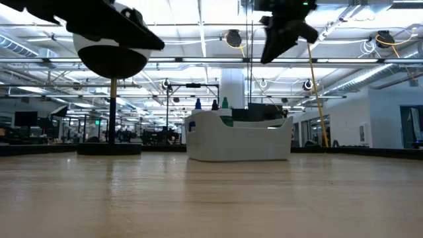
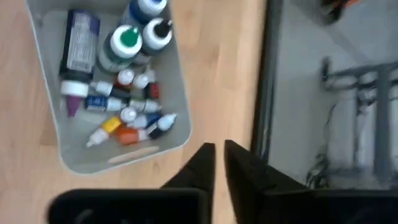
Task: Pick & Place food coloring
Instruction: Return to Home Position
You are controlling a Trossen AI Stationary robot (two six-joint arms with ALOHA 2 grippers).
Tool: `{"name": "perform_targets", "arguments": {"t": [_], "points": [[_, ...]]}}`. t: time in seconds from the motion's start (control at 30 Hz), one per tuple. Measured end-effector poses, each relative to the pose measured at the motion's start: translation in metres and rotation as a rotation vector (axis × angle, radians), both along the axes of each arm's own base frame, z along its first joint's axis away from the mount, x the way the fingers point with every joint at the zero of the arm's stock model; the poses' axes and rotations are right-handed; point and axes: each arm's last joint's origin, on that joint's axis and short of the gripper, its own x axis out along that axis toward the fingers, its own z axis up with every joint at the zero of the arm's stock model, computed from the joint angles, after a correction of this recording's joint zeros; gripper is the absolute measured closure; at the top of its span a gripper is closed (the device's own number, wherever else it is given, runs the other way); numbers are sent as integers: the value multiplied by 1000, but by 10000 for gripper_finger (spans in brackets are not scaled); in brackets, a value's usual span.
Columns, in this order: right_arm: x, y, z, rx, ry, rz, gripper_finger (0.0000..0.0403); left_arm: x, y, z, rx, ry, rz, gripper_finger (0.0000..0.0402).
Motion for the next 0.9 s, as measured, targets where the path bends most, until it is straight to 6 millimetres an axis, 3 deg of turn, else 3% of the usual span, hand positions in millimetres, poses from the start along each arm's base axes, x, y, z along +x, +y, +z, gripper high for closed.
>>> {"name": "perform_targets", "arguments": {"t": [0.1, 0.23, 0.33, 0.4, 0.57, 0.77, 0.9], "points": [[-28, 1, -5, -14, -104, 9, 397, -3, -9, 2, 0, -23, -40, 145], [-59, -2, -22, 36, -220, -93, 395, -1, -13, -1, -4, -20, -58, 257], [-74, -3, -41, 81, -262, -164, 401, 7, -11, -12, 1, 7, -34, 350], [-80, -2, -55, 115, -278, -206, 400, 17, -8, -22, -40, 4, -5, 387], [-90, -1, -85, 174, -310, -294, 402, 32, 3, -51, -77, 105, 24, 380], [-92, -1, -113, 227, -358, -357, 402, 38, 15, -61, -164, 164, -2, 397], [-91, 1, -128, 290, -406, -314, 402, 41, 25, -65, -180, 175, 58, 388]]}}
